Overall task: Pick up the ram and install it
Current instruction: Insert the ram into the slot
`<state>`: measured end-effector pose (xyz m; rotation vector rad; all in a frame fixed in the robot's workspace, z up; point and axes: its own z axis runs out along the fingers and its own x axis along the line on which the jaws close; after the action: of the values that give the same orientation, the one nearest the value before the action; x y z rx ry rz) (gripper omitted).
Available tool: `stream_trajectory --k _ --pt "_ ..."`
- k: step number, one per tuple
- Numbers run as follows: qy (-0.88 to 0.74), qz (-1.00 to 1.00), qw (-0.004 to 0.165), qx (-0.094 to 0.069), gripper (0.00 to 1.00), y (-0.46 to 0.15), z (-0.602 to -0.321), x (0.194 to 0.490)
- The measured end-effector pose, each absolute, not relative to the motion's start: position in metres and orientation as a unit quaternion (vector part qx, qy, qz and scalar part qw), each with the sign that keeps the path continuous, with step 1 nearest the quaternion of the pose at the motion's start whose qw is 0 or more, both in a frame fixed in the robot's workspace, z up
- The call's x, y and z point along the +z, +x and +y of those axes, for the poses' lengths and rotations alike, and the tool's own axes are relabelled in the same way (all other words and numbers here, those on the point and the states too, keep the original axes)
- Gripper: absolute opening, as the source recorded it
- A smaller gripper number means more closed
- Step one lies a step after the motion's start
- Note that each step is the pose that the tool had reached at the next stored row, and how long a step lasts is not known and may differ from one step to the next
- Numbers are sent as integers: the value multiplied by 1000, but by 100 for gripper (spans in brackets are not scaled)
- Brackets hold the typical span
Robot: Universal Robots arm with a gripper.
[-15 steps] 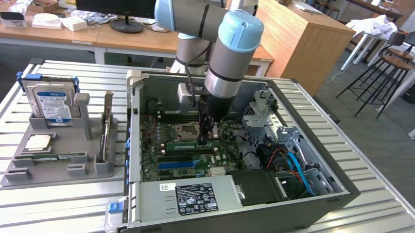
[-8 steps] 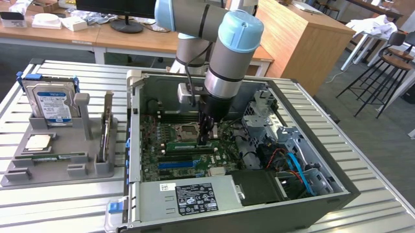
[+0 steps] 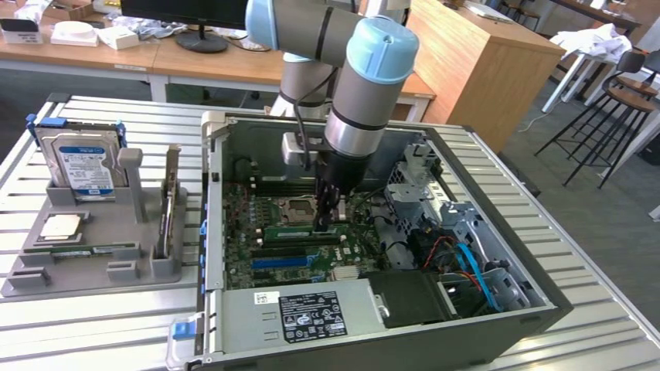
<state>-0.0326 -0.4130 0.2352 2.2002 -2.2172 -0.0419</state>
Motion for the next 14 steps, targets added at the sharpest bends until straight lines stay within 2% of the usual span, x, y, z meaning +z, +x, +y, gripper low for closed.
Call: stream_trajectory --k 14 --pt "704 -710 9 -13 11 -33 -413 234"
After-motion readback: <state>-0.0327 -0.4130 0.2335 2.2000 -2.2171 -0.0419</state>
